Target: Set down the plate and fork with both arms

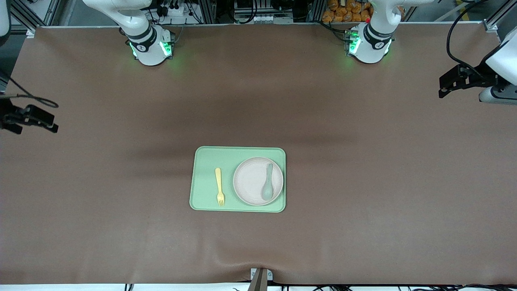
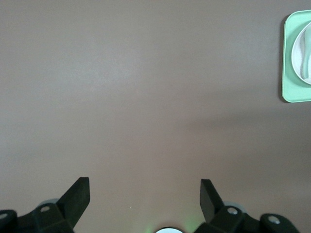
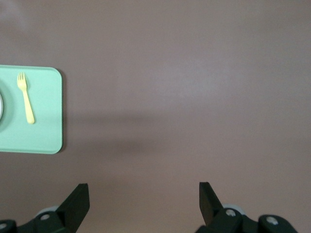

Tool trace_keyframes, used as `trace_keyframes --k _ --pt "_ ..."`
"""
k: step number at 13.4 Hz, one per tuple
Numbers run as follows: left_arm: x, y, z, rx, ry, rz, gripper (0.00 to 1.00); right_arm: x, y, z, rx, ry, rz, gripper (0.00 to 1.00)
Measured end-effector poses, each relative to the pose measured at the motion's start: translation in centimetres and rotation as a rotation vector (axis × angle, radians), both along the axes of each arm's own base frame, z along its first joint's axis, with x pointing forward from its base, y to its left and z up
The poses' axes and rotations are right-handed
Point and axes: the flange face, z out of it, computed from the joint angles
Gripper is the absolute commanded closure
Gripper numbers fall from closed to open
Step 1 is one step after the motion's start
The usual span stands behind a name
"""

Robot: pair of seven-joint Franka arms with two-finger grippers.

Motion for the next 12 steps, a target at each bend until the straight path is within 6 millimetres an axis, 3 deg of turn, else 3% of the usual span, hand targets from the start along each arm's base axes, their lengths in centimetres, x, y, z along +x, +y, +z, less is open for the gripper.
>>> trace_keyframes --k 2,6,12 --pt "0.0 0.1 0.0 0.000 -0.003 0.001 0.00 -1.8 0.4 -0.8 0.005 0.015 0.008 0.00" --pt "0.0 0.1 0.1 -0.001 -0.005 0.003 0.00 -1.9 1.7 -1.6 -0.017 0.026 0.036 0.00" --pt "0.0 0.0 0.2 -0.001 -0.007 0.000 0.00 -0.7 0.8 2.2 -0.037 -0.062 0.024 0.00"
